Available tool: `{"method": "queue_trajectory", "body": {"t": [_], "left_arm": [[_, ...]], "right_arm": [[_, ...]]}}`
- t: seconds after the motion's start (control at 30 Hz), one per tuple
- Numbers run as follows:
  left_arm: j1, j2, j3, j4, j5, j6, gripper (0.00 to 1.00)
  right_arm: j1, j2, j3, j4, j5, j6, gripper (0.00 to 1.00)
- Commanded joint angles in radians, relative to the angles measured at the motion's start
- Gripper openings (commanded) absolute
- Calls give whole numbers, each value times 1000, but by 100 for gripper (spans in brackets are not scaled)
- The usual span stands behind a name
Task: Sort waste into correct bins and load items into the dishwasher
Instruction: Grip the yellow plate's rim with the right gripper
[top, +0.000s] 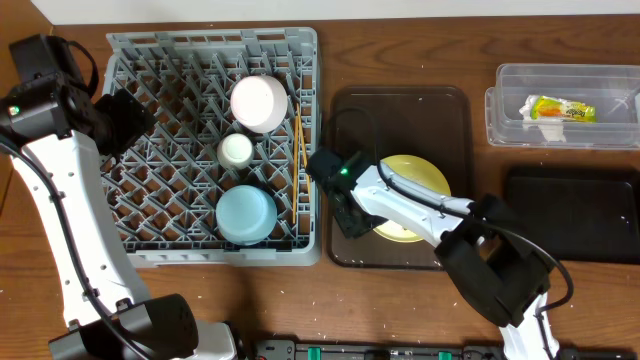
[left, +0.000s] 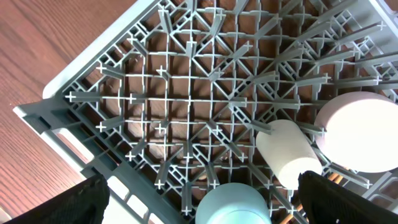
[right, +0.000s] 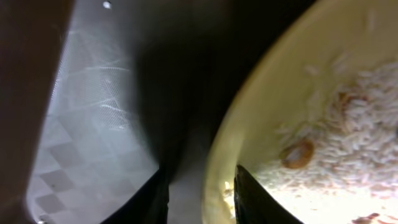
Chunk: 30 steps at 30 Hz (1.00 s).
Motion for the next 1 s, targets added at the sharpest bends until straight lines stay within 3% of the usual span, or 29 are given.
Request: {"method": "queue_trajectory", "body": {"t": [0.0,0.1,0.2,0.53,0.97], "left_arm": [[3,3,8,0,-8,-9,98],[3,3,8,0,-8,-9,98],[3,3,8,0,-8,-9,98],[3,3,8,0,-8,-9,98],[3,3,8,0,-8,-9,98]], "right_arm": [[1,-11,-23,19,10,12,22],[1,-11,-23,26,18,20,9],[2,-11,-21,26,41,19,1],[3,-11,10,16,56,20,1],[44,-11,172,-178,179,58,1]]}}
